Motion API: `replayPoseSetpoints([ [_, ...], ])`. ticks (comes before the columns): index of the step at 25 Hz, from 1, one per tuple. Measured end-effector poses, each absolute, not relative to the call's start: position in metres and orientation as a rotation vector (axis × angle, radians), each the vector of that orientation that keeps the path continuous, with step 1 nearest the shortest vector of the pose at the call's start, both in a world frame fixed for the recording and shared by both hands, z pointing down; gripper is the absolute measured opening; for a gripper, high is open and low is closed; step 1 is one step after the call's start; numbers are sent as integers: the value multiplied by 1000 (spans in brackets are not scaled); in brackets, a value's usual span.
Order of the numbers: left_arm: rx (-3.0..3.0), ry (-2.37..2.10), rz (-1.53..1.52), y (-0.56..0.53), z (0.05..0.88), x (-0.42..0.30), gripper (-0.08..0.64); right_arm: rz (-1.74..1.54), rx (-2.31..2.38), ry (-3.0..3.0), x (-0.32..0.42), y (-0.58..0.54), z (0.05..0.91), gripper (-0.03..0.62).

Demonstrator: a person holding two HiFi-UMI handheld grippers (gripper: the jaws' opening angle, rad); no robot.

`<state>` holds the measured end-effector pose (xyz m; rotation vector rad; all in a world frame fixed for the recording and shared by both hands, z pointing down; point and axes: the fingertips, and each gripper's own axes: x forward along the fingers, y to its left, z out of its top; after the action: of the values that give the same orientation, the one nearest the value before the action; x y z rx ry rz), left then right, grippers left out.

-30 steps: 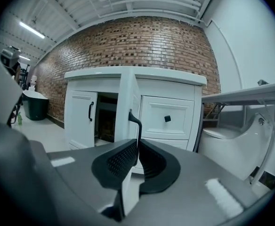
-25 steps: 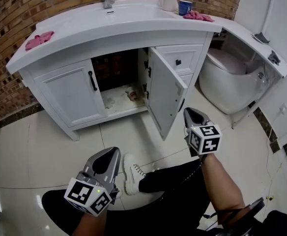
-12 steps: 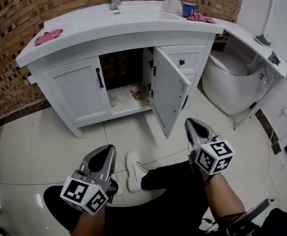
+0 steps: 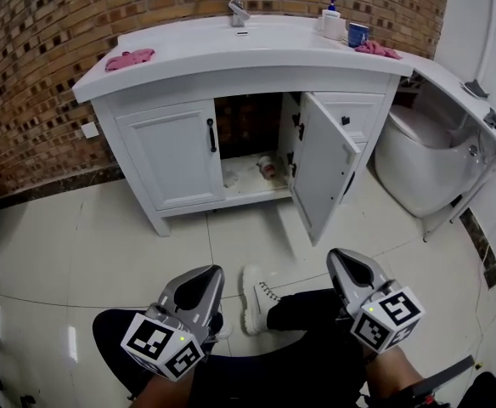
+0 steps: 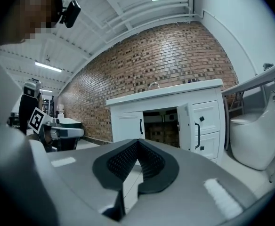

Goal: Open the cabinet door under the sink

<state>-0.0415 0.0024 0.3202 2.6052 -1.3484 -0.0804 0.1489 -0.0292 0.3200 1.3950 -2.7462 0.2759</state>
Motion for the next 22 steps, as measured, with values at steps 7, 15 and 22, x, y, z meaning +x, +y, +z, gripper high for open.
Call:
replayPoseSetpoints([
  [7, 2597, -1351, -108, 18, 325, -49, 6, 253, 1325, -2742, 133, -2, 328, 8],
  [15, 2614, -1380, -90, 27, 318, -56, 5, 197, 1289, -2763, 123, 9, 322, 8],
  [22, 2599, -1406, -78, 33, 321, -60, 5, 200, 1261, -2776, 117, 13, 326, 8],
])
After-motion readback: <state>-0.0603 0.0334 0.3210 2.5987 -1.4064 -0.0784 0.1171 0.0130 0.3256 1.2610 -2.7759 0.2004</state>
